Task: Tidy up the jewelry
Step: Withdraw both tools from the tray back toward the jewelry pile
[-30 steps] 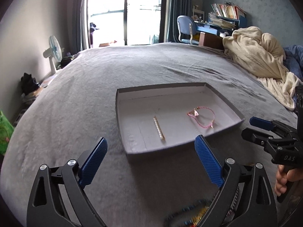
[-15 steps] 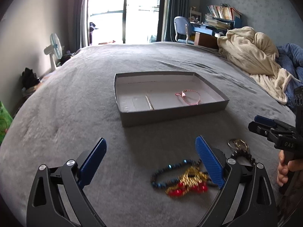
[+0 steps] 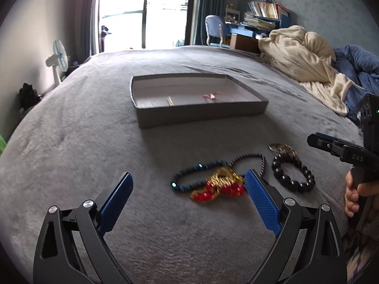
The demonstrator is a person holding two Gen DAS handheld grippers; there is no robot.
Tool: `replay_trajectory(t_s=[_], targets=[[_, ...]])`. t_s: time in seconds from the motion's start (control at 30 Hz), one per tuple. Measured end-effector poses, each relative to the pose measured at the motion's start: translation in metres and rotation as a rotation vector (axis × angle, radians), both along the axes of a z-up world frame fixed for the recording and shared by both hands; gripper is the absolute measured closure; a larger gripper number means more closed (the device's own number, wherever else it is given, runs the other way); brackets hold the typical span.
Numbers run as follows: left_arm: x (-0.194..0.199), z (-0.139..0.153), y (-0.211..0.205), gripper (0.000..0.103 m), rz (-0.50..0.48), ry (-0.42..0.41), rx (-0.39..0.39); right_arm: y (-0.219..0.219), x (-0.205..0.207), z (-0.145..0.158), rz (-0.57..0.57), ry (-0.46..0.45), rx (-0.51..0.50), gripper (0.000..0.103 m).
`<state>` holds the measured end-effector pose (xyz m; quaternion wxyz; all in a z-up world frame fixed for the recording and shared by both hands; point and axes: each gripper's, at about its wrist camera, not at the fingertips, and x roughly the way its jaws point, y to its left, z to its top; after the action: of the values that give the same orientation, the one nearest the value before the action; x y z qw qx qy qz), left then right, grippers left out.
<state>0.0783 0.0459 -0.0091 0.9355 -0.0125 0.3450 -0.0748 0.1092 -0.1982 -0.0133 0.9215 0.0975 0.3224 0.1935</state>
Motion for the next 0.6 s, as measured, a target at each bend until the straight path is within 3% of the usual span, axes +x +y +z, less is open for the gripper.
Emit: replay_trajectory(t_s=[0.47,0.6], targets=[[-0.011,-0.010,-0.006,0.011,-0.016,0.015,-0.009,0.003,-0.011,-0.006,-0.001,0.000,-0.012,0.022],[-0.014,-0.008,-0.016,0.025,-0.069,0.001,-0.006,0.005,-0.012,-0.006,0.005,0.004,-0.017,0.022]])
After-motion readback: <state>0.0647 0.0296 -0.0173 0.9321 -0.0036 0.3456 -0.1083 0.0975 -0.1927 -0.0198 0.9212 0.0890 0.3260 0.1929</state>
